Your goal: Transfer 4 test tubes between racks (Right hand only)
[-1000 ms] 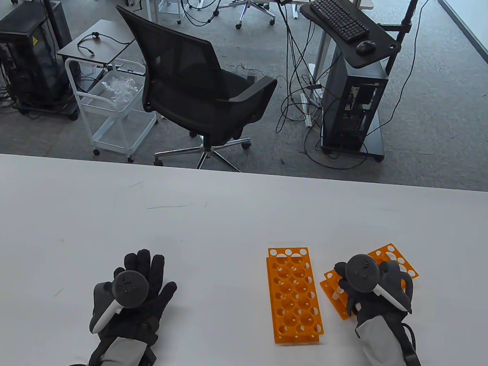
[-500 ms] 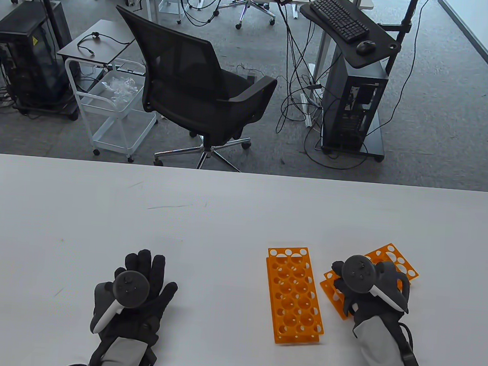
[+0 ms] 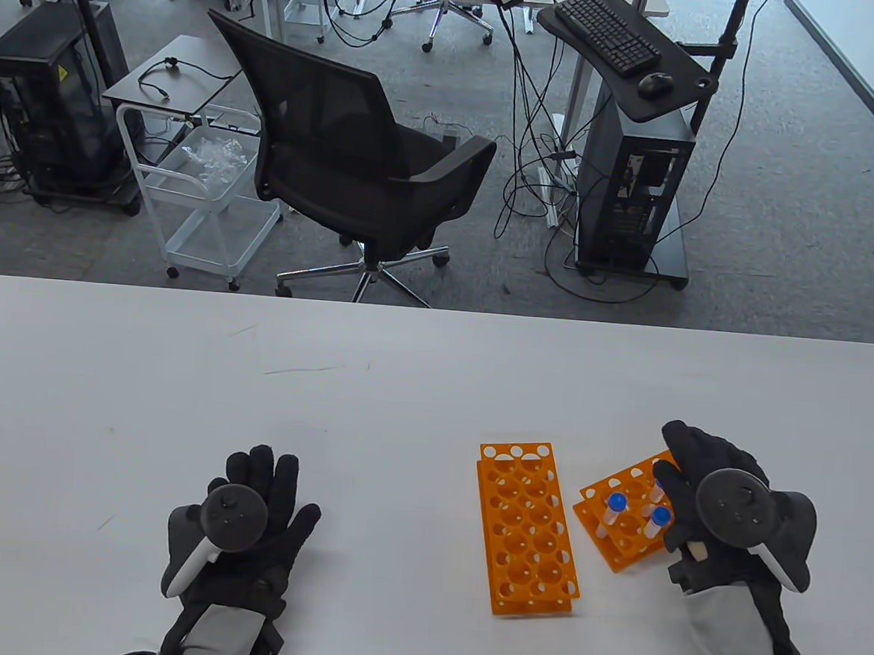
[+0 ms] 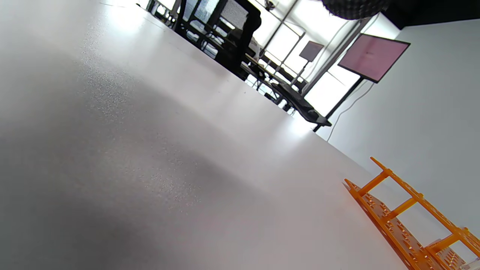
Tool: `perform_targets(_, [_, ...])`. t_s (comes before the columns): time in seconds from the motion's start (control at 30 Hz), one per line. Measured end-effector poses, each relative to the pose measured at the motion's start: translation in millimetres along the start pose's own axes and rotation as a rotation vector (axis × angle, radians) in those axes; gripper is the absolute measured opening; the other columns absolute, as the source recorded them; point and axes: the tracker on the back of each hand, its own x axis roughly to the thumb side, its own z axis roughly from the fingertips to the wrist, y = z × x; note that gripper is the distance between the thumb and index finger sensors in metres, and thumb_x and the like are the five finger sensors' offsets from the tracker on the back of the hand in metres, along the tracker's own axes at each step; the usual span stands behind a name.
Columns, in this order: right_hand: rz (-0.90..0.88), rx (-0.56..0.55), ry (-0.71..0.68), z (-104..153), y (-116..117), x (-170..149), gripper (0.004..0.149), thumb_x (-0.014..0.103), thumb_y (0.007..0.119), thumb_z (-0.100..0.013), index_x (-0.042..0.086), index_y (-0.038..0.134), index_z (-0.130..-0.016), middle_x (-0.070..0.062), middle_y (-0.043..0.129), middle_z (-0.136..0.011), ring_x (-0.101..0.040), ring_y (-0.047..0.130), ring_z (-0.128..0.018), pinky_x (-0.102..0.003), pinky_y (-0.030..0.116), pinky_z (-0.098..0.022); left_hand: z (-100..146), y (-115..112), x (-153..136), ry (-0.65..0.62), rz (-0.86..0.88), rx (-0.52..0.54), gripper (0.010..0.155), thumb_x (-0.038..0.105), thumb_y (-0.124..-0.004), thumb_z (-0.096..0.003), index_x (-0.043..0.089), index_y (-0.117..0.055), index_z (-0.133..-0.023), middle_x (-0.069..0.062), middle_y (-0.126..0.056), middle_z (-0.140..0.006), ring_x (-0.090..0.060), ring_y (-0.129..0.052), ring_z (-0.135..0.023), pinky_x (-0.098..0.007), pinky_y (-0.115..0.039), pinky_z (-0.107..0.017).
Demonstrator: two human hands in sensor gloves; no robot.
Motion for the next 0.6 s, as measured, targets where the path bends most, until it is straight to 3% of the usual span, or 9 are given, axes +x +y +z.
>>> perform_targets(0.2, [0.046, -0.01, 0.039, 20, 3, -35, 0.057, 0.037, 0.076, -0.049, 0.013, 0.069, -0.101, -0.02, 0.077, -0.101, -0.047, 0.069, -0.091, -0.067, 0.052, -0.065, 0, 0, -1, 0.009, 0.003, 0.001, 0.071, 0.065, -0.049, -0.0575, 0.049, -0.005, -0.111, 0.02, 0.016, -0.113, -0.004, 0.029, -0.1, -0.037, 0.02, -0.073])
perform_targets(0.6, [0.05, 0.089, 0.183, 53, 42, -89, 0.063, 0.039, 0.074, -0.05, 0.011, 0.062, -0.104, -0.022, 0.07, -0.104, -0.049, 0.063, -0.093, -0.068, 0.048, -0.066, 0, 2, -5, 0.04, 0.006, -0.002, 0.071, 0.065, -0.05, -0.0574, 0.049, -0.006, -0.111, 0.021, 0.016, -0.113, -0.004, 0.029, -0.1, -0.037, 0.02, -0.073])
